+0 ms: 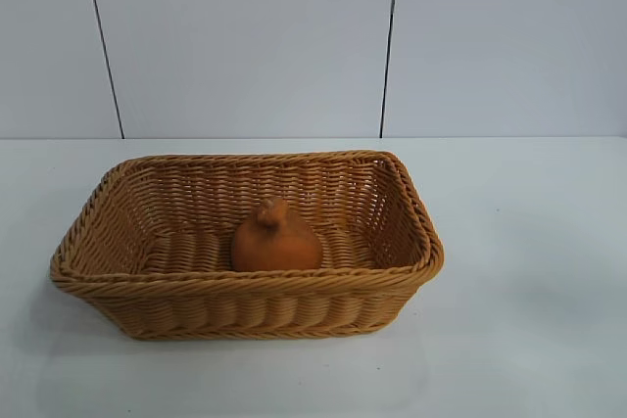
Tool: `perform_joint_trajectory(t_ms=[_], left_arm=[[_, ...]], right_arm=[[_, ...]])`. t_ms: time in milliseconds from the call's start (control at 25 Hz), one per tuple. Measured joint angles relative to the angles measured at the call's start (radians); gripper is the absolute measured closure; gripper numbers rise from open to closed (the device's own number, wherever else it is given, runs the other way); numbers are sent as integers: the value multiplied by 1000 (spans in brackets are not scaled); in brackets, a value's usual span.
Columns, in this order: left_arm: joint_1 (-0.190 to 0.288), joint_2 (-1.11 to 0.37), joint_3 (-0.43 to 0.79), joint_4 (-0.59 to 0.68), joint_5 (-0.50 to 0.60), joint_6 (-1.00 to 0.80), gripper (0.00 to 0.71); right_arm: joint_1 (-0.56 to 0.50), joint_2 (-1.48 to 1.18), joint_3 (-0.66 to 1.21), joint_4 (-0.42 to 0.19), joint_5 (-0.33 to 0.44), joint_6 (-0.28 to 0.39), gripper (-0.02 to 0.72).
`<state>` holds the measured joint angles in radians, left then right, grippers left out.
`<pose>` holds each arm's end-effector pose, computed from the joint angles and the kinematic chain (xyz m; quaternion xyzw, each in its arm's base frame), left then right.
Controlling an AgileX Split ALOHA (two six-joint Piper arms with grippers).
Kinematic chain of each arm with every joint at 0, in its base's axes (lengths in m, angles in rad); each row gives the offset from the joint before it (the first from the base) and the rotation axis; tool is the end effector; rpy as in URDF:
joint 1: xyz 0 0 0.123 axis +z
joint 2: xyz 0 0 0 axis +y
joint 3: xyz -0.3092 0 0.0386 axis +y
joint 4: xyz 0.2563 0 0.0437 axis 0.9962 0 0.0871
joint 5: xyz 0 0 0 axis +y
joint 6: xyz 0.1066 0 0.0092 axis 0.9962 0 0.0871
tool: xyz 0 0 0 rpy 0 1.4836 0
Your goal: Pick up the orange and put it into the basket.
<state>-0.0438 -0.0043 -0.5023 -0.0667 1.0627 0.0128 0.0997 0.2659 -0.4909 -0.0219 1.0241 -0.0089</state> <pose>-0.0114 -0.0057 0.2746 0.0255 0.8512 -0.0414 0.5226 0.0329 0.0013 0.2713 -0.0506 0.9077 0.0080 0.4164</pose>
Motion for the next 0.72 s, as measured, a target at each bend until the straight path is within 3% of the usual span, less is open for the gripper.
perform_joint_trajectory(t_ms=[440, 720], left_arm=[[0, 0, 0, 0, 0, 0, 95], [0, 0, 0, 0, 0, 0, 95]], right_arm=[[0, -264, 0, 3, 1, 0, 158], [0, -272, 0, 11, 2, 0, 158]])
